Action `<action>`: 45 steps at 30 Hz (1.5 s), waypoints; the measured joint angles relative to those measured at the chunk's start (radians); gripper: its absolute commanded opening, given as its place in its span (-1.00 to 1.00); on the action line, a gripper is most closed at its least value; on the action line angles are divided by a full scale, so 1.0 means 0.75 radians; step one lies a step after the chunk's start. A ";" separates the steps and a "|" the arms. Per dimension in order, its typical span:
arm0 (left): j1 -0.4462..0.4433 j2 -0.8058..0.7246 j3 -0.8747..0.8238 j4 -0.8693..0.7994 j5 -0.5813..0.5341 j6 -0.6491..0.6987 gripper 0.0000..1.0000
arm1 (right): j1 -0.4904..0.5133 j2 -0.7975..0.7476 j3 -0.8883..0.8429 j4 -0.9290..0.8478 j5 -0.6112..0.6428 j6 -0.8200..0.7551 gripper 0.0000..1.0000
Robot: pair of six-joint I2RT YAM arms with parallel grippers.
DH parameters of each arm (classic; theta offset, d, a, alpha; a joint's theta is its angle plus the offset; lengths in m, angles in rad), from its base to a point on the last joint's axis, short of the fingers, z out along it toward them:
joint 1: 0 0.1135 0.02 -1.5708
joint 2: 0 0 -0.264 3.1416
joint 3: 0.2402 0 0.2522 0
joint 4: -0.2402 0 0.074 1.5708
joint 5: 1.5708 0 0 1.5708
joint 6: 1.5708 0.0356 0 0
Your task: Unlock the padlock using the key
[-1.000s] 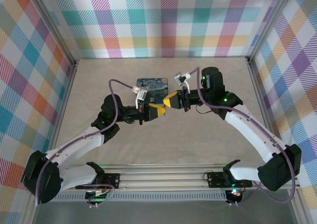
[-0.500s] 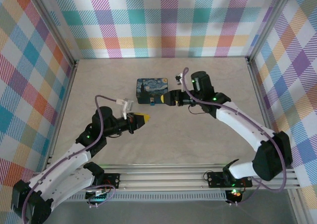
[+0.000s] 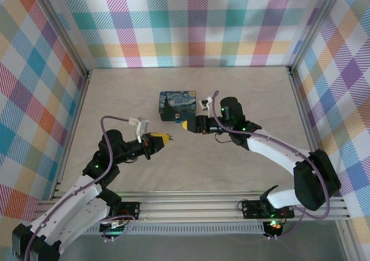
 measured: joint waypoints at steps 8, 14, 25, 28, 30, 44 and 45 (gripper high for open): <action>0.002 0.213 0.044 0.245 0.067 -0.054 -1.00 | 0.005 -0.078 -0.001 0.131 -0.056 0.214 0.00; 0.002 0.248 0.056 0.381 0.078 -0.089 -1.00 | 0.012 -0.078 0.000 0.116 -0.061 0.302 -0.05; 0.002 0.302 0.093 0.482 0.083 -0.089 -1.00 | 0.053 -0.078 0.044 0.113 -0.072 0.396 -0.28; 0.002 0.316 0.095 0.489 0.084 -0.090 -1.00 | 0.060 -0.075 0.057 0.114 -0.081 0.402 -0.36; 0.002 0.318 0.095 0.491 0.084 -0.090 -1.00 | 0.065 -0.071 0.064 0.116 -0.086 0.409 -0.45; 0.014 0.330 0.095 0.490 0.091 -0.095 -1.00 | 0.065 -0.058 0.067 0.142 -0.086 0.392 -0.90; 0.014 0.330 0.095 0.490 0.094 -0.095 -1.00 | 0.065 -0.059 0.067 0.141 -0.086 0.388 -0.92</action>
